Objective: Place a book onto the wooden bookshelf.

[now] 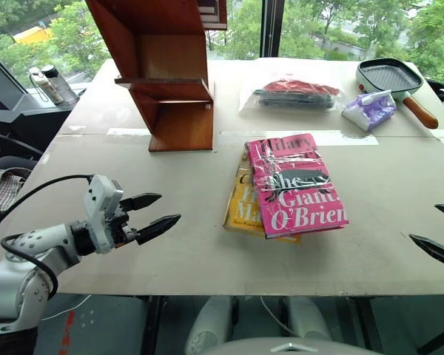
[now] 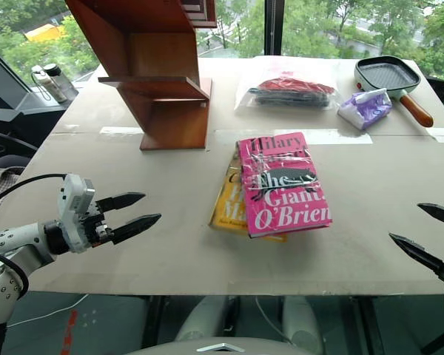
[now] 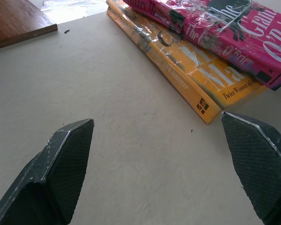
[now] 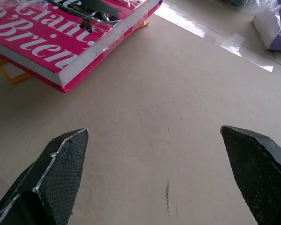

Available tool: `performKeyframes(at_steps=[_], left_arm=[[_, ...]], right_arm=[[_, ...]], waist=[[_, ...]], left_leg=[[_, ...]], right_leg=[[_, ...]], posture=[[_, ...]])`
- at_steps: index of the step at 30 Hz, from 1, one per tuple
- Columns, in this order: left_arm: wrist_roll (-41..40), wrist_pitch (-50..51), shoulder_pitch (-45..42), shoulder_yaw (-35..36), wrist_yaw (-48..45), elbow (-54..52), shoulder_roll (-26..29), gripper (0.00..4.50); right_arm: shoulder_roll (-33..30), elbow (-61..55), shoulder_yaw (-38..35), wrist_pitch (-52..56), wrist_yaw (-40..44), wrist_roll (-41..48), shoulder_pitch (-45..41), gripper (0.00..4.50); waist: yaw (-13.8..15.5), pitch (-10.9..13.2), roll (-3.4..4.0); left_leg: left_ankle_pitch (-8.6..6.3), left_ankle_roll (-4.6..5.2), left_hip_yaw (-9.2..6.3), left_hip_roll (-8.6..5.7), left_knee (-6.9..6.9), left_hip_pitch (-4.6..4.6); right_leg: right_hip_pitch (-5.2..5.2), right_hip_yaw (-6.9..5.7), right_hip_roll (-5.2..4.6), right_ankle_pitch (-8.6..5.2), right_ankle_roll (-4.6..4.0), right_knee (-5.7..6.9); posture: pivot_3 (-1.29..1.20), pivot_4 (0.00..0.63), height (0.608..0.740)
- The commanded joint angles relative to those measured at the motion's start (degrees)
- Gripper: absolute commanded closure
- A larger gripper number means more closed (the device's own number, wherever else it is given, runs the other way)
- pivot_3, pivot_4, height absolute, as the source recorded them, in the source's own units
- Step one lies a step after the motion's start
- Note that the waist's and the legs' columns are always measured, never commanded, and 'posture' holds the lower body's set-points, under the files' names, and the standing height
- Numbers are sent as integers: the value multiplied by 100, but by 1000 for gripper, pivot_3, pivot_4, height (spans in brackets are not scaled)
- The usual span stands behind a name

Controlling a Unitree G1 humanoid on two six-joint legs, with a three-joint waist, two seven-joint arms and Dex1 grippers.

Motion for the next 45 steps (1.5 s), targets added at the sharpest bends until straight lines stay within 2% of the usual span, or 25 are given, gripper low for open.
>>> performKeyframes(at_steps=[1,6,9,12,14,15,18,23,24,34,45], left_arm=[[83,-276,-114,71,-298,97,184,34],[-93,-270,-706,-187,-471,92,201,34],[-207,-232,-802,-213,-591,7,194,34],[-225,-385,-709,-233,-868,-147,255,34],[-190,-481,-675,-234,-971,-188,270,34],[-197,-491,-664,-223,-992,-206,269,0],[-217,-551,-620,-180,-1090,-286,290,0],[-233,-815,-514,10,-1345,-293,337,0],[-267,-821,-471,59,-1422,-287,371,0],[-345,-800,-314,304,-1679,-95,533,0],[-335,-801,-59,319,-1556,-233,452,0]], right_arm=[[2,-211,-36,-36,-254,36,-195,0],[65,-656,461,427,-1073,73,-797,0],[-38,-935,668,879,-1397,157,-1011,0],[-373,-1203,1254,1638,-2012,-89,-1484,0],[-397,-925,1834,2218,-2517,-152,-2267,0],[-368,-819,2064,2422,-2666,-152,-2590,572],[-282,-687,2737,2943,-2953,-204,-3363,1786],[-184,-509,3610,3408,-3193,-469,-4089,4159],[-155,-474,3720,3497,-3230,-499,-4188,4483],[80,-83,4653,3549,-3181,-940,-4925,4483],[925,-203,5186,3885,-3489,-1133,-5528,4483]], waist=[[4,0,0],[-3,-1,1],[-6,-1,1],[-56,-1,1],[-95,-1,-4],[-96,0,-4],[-58,1,-4],[-39,2,-2],[-45,2,-2],[-73,4,0],[-85,5,2]], left_leg=[[0,0,0,0,0,0],[1,-2,2,2,3,2],[1,-2,2,1,2,-5],[2,-3,3,0,1,-10],[2,-3,6,1,0,-10],[2,-3,8,4,1,-7],[2,-3,4,6,0,-9],[2,-3,-4,-2,1,-21],[2,-4,-3,-2,0,-21],[2,-3,-4,-1,-2,-21],[2,-3,-4,-1,-3,-21]], right_leg=[[0,0,0,0,0,0],[0,1,5,3,-12,1],[-5,0,7,16,9,0],[-11,1,6,16,9,0],[-12,4,4,17,9,0],[-12,7,4,17,8,1],[-13,1,7,18,3,1],[-15,-10,5,19,4,-1],[-16,-8,4,20,4,-1],[-21,-9,8,20,4,1],[-24,-7,8,20,4,2]], posture=[[0,150,740],[0,150,740],[0,150,740],[0,150,740],[0,150,740],[0,150,740],[0,150,740],[0,150,740],[0,150,740],[0,150,740],[0,150,740]])
